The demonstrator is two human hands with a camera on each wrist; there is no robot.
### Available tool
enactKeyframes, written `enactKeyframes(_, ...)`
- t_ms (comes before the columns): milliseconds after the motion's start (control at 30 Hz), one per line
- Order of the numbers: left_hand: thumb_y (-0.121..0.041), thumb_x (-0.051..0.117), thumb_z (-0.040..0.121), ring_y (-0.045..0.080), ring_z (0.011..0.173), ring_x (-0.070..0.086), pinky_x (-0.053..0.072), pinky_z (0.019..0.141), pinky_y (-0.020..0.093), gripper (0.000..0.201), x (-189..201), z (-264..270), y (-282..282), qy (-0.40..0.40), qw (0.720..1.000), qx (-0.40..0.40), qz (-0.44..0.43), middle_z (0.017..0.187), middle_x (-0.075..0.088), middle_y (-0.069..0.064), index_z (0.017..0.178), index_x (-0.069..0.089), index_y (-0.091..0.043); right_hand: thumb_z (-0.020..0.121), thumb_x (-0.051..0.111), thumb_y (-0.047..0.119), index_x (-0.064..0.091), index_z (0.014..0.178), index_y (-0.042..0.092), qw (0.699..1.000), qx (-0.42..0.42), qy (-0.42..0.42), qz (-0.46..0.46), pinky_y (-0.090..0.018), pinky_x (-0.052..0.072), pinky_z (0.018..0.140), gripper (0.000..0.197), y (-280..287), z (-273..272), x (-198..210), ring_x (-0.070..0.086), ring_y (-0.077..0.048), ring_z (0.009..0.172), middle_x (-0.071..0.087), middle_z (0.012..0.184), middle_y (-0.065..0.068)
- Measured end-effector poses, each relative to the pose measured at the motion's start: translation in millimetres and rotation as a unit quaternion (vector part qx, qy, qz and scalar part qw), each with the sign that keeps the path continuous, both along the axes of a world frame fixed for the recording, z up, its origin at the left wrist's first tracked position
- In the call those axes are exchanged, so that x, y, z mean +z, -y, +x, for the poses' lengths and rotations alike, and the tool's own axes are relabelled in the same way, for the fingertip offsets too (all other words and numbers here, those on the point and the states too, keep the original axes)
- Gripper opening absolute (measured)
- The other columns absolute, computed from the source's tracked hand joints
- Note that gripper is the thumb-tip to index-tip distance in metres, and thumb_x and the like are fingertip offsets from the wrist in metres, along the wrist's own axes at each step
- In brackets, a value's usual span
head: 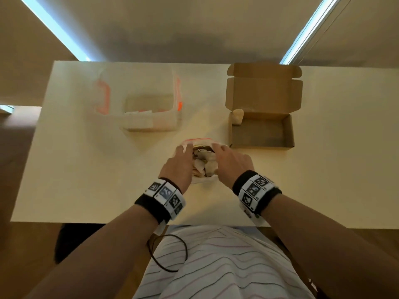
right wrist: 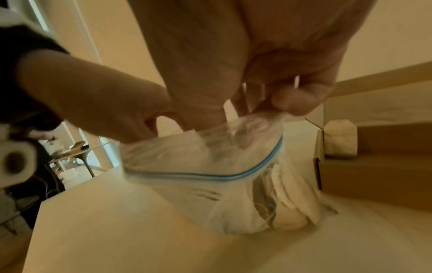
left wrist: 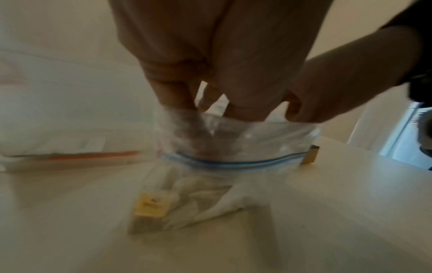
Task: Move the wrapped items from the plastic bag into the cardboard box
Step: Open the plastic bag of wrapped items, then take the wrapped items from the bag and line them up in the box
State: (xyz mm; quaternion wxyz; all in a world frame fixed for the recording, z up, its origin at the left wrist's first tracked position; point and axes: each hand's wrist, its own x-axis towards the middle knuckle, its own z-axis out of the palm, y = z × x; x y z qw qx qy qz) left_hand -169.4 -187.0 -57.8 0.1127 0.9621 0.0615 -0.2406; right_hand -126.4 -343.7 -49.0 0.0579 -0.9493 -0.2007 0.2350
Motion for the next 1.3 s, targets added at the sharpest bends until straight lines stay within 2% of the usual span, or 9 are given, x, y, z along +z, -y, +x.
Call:
enactKeyframes(100,-0.005,0.05,0.095,0.034,0.105,0.06,0.044,0.074,0.036,0.062,-1.5,-15.2,14.4,0.017,1.0,-0.004,-0.005,0.145,0.034,0.015,0.15,0.023,-0.009,0.092,0.061,0.02,0.055,0.126,0.023,0.998,0.026,0.005,0.063,-0.037,0.051,0.077,0.035,2.8,0.7,-3.0,0.063,-0.027,0.101,0.06,0.123,-0.001)
enactKeyframes(267,-0.013,0.058,0.089,0.026,0.112,0.056,0.046,0.096,0.036,0.025,-26.4,23.9,29.0,0.057,0.993,-0.099,-0.023,0.122,0.062,0.009,0.114,0.062,-0.011,0.081,0.074,0.017,0.071,0.099,0.02,0.984,-0.059,0.085,0.143,-0.035,0.052,0.078,0.018,22.5,-1.8,-6.4,0.049,-0.025,0.102,0.052,0.112,-0.005)
enactKeyframes(500,-0.033,0.061,0.089,0.035,0.125,0.045,0.045,0.096,0.05,0.054,-51.1,61.3,26.9,-0.069,0.997,-0.036,0.018,0.137,0.05,0.011,0.138,0.043,-0.018,0.086,0.066,0.008,0.052,0.137,0.016,0.981,-0.119,-0.126,0.088,-0.037,0.043,0.104,0.053,26.4,10.7,-9.9,0.047,-0.028,0.125,0.044,0.138,-0.007)
enactKeyframes(667,-0.032,0.063,0.083,0.032,0.114,0.054,0.043,0.091,0.043,0.044,-48.6,56.4,18.3,-0.006,0.997,-0.075,0.033,0.12,0.063,0.008,0.126,0.054,-0.022,0.086,0.063,0.009,0.054,0.127,0.013,0.973,-0.148,-0.133,0.113,-0.038,0.046,0.097,0.042,23.5,8.6,-7.2,0.053,-0.029,0.114,0.045,0.13,-0.009)
enactKeyframes(800,-0.027,0.074,0.076,0.029,0.097,0.061,0.044,0.079,0.033,0.029,-37.4,43.6,8.0,0.048,0.994,-0.019,-0.098,0.101,0.07,0.008,0.101,0.066,-0.014,0.089,0.061,0.012,0.052,0.134,0.017,0.967,-0.156,-0.143,0.143,-0.036,0.042,0.1,0.047,30.1,10.5,-0.2,0.05,-0.026,0.118,0.046,0.132,-0.008)
enactKeyframes(933,-0.022,0.077,0.075,0.024,0.1,0.061,0.045,0.084,0.03,0.032,-27.5,30.6,-2.6,0.1,0.975,0.013,-0.198,0.104,0.07,0.004,0.105,0.069,-0.015,0.09,0.063,0.014,0.052,0.136,0.017,0.963,-0.163,-0.138,0.162,-0.035,0.041,0.101,0.047,33.1,10.7,7.7,0.05,-0.026,0.118,0.045,0.134,-0.006)
enactKeyframes(1033,-0.024,0.078,0.075,0.021,0.079,0.056,0.044,0.067,0.031,0.027,-19.9,22.0,-4.7,0.117,0.968,0.033,-0.221,0.086,0.061,0.0,0.089,0.058,-0.014,0.09,0.063,0.012,0.052,0.135,0.016,0.961,-0.162,-0.129,0.182,-0.036,0.043,0.1,0.047,32.3,9.0,11.9,0.053,-0.025,0.111,0.046,0.131,-0.006)
enactKeyframes(1167,-0.017,0.071,0.08,0.018,0.07,0.058,0.045,0.057,0.027,0.026,-5.9,20.4,-12.9,0.104,0.936,0.161,-0.295,0.079,0.061,0.001,0.094,0.049,-0.018,0.09,0.065,0.011,0.051,0.137,0.013,0.96,-0.156,-0.131,0.19,-0.034,0.046,0.099,0.049,31.6,8.1,11.4,0.056,-0.022,0.102,0.045,0.133,-0.007)
enactKeyframes(1300,0.0,0.065,0.075,0.02,0.075,0.064,0.056,0.065,0.031,0.038,29.3,25.1,-14.9,0.056,0.798,0.288,-0.526,0.097,0.065,0.007,0.105,0.064,-0.024,0.09,0.067,0.015,0.046,0.144,0.018,0.961,-0.157,-0.133,0.185,-0.037,0.047,0.101,0.058,34.7,4.8,2.8,0.057,-0.02,0.104,0.044,0.137,-0.003)
